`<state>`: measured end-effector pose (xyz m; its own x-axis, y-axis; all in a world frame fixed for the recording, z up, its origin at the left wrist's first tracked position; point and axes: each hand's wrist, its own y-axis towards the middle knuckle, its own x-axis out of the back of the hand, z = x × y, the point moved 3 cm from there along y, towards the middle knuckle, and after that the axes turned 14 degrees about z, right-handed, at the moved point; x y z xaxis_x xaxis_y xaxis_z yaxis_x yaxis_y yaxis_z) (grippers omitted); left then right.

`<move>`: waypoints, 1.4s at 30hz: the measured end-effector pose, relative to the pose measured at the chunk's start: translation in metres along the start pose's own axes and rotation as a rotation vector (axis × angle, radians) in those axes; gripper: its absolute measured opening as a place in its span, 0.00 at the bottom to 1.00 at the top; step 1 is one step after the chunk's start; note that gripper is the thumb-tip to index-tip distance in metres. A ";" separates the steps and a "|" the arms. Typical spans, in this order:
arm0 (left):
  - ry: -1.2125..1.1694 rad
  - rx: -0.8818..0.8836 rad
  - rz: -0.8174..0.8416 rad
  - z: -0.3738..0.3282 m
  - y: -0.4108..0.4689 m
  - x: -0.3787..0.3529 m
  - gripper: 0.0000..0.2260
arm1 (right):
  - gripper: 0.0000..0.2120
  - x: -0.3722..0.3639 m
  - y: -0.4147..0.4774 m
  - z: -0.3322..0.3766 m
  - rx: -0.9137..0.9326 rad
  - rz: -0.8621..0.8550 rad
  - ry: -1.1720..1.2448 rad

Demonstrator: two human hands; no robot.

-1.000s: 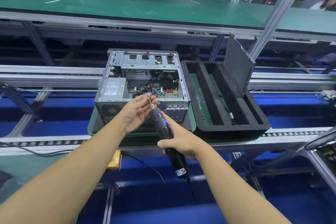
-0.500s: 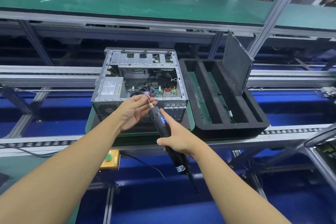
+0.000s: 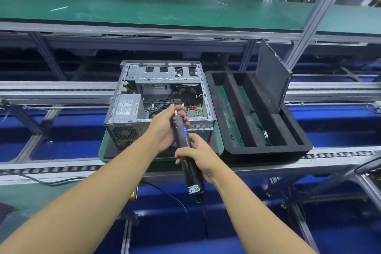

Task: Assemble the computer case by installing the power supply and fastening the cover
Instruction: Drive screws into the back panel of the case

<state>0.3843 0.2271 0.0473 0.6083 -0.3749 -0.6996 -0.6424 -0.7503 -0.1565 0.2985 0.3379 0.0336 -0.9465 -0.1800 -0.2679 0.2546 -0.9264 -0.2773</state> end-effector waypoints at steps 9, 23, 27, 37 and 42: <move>0.700 0.059 0.079 -0.039 0.034 -0.005 0.24 | 0.33 0.022 -0.006 0.010 0.048 0.182 0.215; 2.203 0.494 0.489 -0.064 0.126 0.100 0.17 | 0.48 0.055 -0.004 -0.001 0.197 0.026 0.087; 2.074 0.441 0.502 -0.067 0.123 0.104 0.11 | 0.48 0.053 -0.003 -0.006 0.164 0.012 0.061; 1.833 0.401 0.486 -0.076 0.080 0.094 0.14 | 0.48 0.029 -0.001 -0.016 0.175 0.066 0.083; 1.791 0.426 0.435 -0.074 0.062 0.091 0.26 | 0.48 0.022 -0.008 -0.021 0.185 0.090 0.097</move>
<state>0.4338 0.1061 0.0256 -0.0847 -0.7330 0.6749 -0.7498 -0.3993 -0.5276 0.2795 0.3478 0.0106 -0.8957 -0.2402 -0.3741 0.2879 -0.9546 -0.0763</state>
